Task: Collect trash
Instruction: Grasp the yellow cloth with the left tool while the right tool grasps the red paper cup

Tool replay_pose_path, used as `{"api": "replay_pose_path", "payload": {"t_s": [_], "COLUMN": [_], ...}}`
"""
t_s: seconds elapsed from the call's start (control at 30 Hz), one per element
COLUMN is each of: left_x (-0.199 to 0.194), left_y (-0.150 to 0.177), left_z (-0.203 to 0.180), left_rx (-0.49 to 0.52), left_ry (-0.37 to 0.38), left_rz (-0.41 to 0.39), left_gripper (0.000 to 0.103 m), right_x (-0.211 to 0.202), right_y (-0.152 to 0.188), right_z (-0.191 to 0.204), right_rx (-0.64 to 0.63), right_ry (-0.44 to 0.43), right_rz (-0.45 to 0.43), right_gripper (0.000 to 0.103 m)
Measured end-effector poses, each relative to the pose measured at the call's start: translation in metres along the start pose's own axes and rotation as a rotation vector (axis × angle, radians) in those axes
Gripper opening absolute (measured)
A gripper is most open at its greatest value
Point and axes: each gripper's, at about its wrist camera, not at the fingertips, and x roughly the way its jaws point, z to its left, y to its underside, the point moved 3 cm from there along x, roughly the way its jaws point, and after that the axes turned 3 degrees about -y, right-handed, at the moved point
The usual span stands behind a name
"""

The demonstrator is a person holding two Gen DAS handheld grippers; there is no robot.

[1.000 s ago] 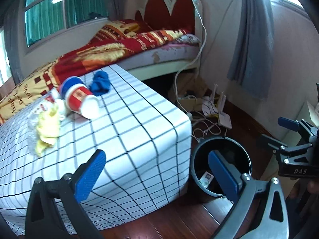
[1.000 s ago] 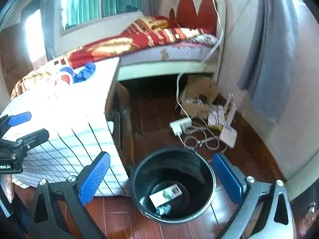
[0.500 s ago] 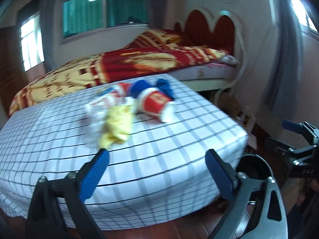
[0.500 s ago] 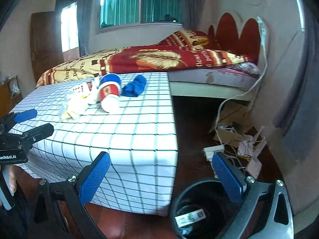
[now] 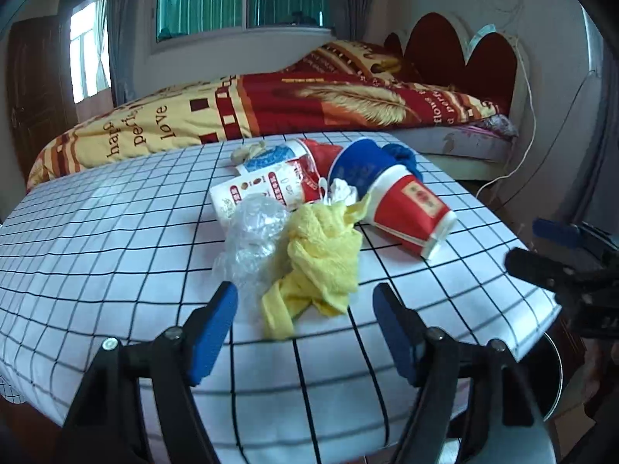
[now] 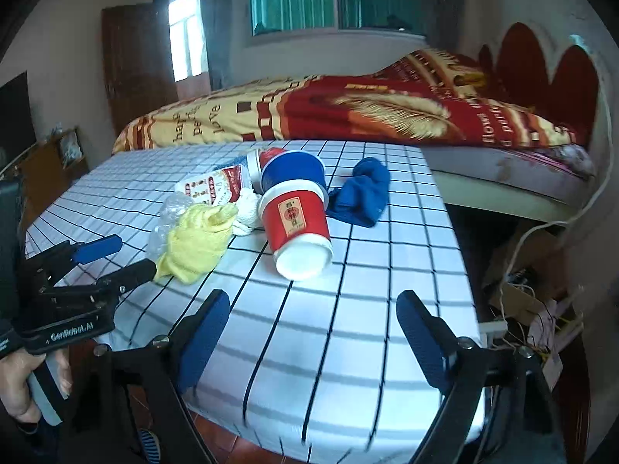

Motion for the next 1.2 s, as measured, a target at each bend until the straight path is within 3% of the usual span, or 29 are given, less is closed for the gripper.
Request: {"api": "replay_pose_path", "payload": {"t_s": [0.3,0.5,0.57,0.63,0.67,0.77,0.97,1.2], "left_x": [0.031,0.041,0.044,0.048,0.051,0.048,0.015,-0.010], "left_y": [-0.006,-0.011,-0.013,-0.014,-0.014,-0.011,-0.003,0.003], "left_z": [-0.007,-0.009,-0.010,-0.012,-0.014,-0.017,-0.017,-0.016], "left_rx": [0.000,0.006,0.005,0.012,0.015,0.024,0.042,0.038], "left_ry": [0.014,0.010,0.018,0.029,0.046,0.067,0.086,0.109], "left_rz": [0.031,0.038,0.040,0.054,0.066,0.069,0.013,-0.001], "left_gripper": [0.074,0.074,0.068,0.057,0.044,0.035,0.034,0.033], "right_x": [0.075,0.103,0.105,0.102,0.100,0.086,0.050,0.004], "right_y": [-0.024,-0.032,-0.034,-0.032,-0.031,-0.025,-0.009,0.008], "right_z": [-0.010,-0.003,-0.001,0.001,0.002,0.004,0.004,-0.001], "right_rx": [-0.039,-0.092,-0.098,-0.102,-0.101,-0.107,-0.085,-0.046], "right_ry": [-0.075,-0.143,-0.157,-0.159,-0.159,-0.137,-0.099,-0.054], "right_rz": [0.089,0.151,0.156,0.151,0.147,0.126,0.074,0.020], "right_gripper": [0.088,0.066,0.061,0.059,0.058,0.058,0.058,0.058]}}
